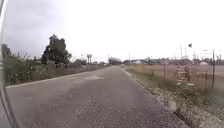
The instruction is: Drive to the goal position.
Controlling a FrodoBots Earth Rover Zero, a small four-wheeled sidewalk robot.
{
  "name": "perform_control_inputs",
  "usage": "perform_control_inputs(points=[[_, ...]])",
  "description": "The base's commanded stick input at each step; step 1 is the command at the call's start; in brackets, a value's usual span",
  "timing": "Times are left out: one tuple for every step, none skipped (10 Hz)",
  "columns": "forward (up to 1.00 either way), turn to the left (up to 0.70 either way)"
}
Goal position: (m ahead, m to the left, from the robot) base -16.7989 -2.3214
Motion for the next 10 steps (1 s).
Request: perform_control_inputs(points=[[0.08, 0.0], [0.07, 0.0], [0.07, 0.0], [0.07, 0.0], [0.08, 0.0], [0.08, 0.0], [0.08, 0.0], [0.07, 0.0], [0.07, 0.0], [0.08, 0.0]])
